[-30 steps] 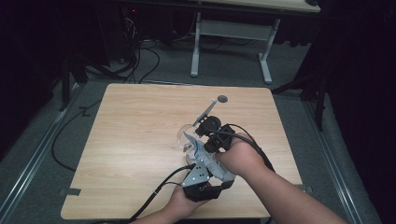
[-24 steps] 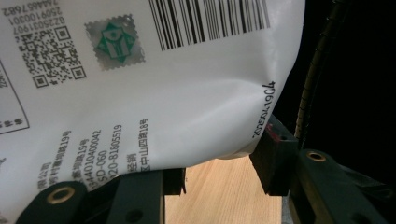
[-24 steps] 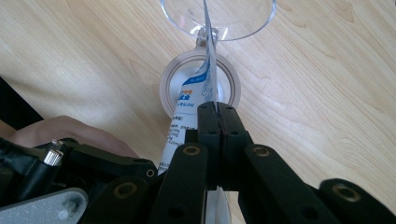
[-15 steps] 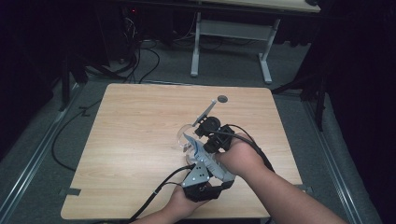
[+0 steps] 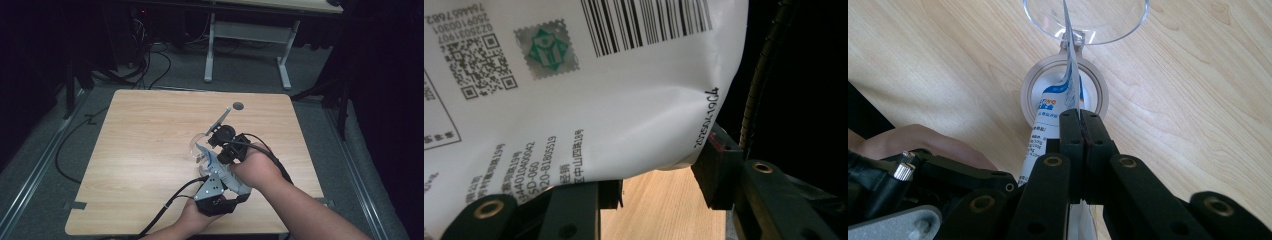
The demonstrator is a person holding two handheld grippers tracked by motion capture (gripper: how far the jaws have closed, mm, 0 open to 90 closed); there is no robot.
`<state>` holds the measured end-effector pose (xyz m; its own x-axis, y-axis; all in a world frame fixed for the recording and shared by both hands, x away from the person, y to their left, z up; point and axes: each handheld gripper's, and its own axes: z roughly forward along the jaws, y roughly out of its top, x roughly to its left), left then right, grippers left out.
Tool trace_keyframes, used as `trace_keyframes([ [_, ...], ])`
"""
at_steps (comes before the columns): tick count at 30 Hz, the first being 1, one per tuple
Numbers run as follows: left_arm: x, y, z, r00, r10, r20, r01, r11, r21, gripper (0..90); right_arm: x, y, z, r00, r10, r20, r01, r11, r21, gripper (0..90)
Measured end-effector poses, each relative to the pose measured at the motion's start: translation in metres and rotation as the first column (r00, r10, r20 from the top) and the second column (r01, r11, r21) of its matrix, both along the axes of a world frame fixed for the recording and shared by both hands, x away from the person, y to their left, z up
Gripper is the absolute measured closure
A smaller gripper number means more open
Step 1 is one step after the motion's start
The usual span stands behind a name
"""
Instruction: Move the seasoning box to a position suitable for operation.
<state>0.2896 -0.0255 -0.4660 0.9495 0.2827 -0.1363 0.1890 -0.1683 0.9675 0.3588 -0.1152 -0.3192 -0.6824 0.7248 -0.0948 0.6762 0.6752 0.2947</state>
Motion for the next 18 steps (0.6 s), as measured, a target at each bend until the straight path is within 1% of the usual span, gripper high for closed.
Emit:
trace_keyframes([
  [5, -0.0014, 0.0002, -0.0003, 1.0000, -0.006, 0.002, 0.006, 1.0000, 0.008, 59.6, -0.0015, -0.0015, 0.0001, 0.9999, -0.012, -0.003, 0.012, 1.000, 0.003, 89.9],
  [18, -0.0042, 0.0036, -0.0041, 0.9999, -0.010, 0.008, 0.010, 0.9996, 0.026, 59.5, -0.0040, -0.0023, -0.0004, 1.0000, -0.001, -0.005, 0.001, 1.000, 0.012, 89.9],
])
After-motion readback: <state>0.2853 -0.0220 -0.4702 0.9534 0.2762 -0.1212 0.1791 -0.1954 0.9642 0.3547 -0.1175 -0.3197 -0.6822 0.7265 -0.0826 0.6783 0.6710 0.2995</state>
